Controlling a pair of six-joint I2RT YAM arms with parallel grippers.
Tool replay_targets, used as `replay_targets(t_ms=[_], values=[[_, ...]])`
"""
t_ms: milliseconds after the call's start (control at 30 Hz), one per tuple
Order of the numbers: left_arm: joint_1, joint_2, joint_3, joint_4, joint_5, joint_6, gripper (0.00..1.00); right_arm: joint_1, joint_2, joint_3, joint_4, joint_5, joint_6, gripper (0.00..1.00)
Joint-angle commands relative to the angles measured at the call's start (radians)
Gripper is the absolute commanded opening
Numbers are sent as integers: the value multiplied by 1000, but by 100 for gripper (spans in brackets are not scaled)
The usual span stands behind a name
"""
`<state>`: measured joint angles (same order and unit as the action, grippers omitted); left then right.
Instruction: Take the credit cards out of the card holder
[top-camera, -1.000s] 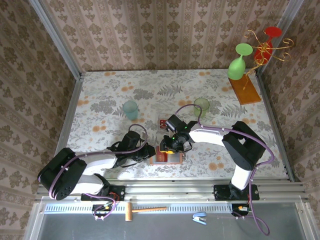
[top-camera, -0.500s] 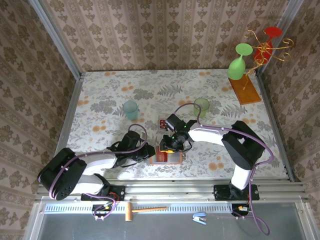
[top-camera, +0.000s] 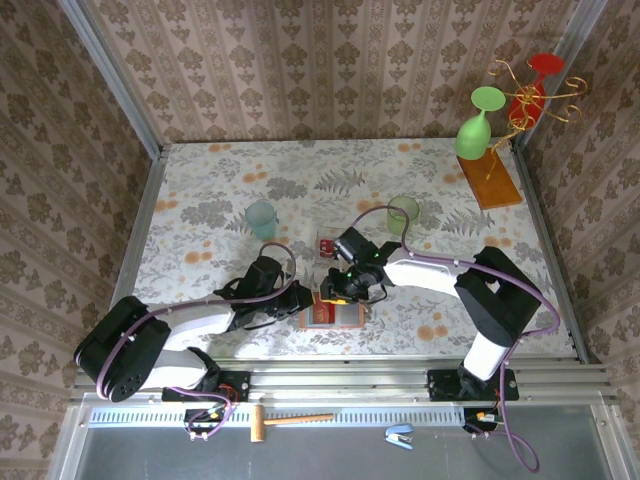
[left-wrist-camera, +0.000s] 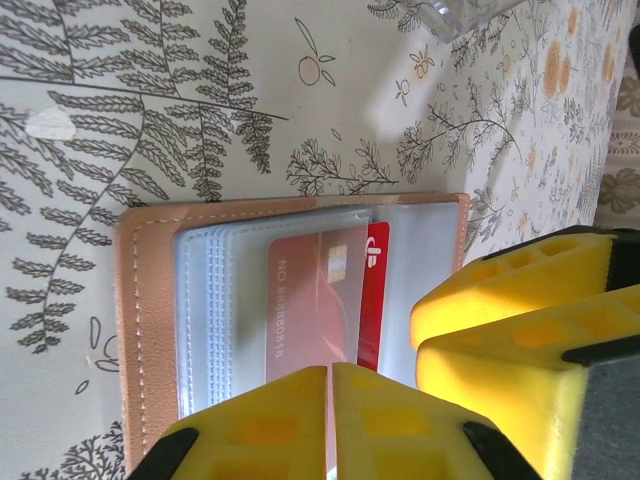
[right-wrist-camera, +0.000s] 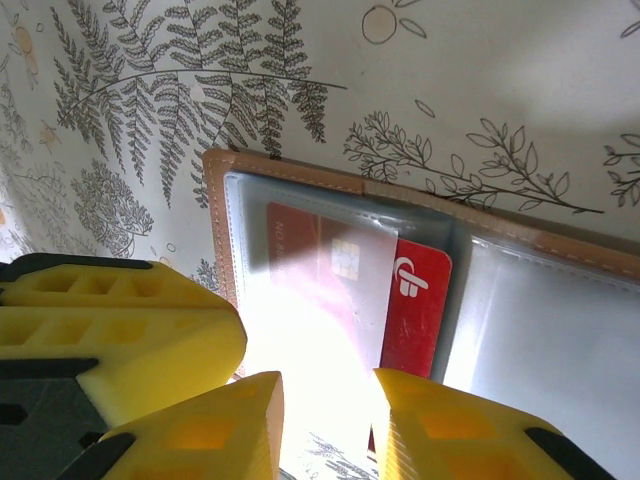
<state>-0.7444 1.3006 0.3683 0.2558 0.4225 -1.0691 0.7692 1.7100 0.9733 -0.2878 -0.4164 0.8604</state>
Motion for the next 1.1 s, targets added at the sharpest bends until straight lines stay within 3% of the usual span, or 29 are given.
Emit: replay_targets(t_ms=[0,1067], values=[[0,5,15,-30,15,28,9,-4,-7,-35,68,-52,55,29],[3,42,-3,-76,-15,70,8,-6,4,-35,-14,31,-4,29]])
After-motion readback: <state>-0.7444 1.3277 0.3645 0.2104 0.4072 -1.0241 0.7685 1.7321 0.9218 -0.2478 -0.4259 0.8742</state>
